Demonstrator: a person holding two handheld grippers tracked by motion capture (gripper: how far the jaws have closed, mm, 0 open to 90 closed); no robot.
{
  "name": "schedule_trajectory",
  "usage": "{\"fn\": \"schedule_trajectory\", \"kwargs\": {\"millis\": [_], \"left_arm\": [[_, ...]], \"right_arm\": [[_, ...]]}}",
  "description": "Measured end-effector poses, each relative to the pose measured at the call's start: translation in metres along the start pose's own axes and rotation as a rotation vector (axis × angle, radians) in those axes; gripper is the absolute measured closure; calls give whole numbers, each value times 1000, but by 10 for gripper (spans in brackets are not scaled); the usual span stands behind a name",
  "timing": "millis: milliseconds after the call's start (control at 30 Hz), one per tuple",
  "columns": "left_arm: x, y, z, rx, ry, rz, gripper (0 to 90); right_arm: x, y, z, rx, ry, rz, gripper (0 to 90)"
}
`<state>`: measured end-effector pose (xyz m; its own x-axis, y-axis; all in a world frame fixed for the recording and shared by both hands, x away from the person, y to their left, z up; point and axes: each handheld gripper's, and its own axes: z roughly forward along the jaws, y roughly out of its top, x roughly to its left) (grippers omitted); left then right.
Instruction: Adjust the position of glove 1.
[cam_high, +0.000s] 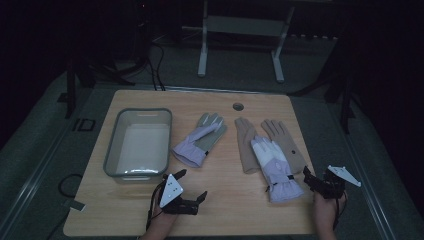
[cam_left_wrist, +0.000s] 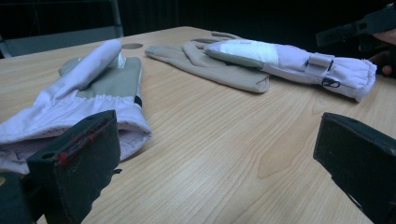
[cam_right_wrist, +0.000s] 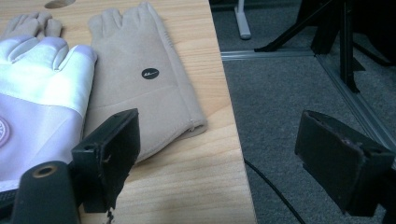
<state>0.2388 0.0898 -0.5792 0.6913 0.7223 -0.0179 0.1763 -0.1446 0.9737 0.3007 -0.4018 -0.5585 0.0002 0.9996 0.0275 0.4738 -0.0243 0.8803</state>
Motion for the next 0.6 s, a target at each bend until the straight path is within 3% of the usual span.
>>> {"fn": "schedule_trajectory", "kwargs": {"millis": [400, 533, 600], "left_arm": [[0, 0, 0, -2, -8, -7, 9], [0, 0, 0, -2, -10, -3, 9], [0, 0, 0, -2, -10, -4, 9]], "right_arm": [[-5, 7, -1, 26, 21, 26, 140], [-8, 17, 0, 42, 54, 29, 137], [-8, 23, 0, 56, 93, 44, 140]]}}
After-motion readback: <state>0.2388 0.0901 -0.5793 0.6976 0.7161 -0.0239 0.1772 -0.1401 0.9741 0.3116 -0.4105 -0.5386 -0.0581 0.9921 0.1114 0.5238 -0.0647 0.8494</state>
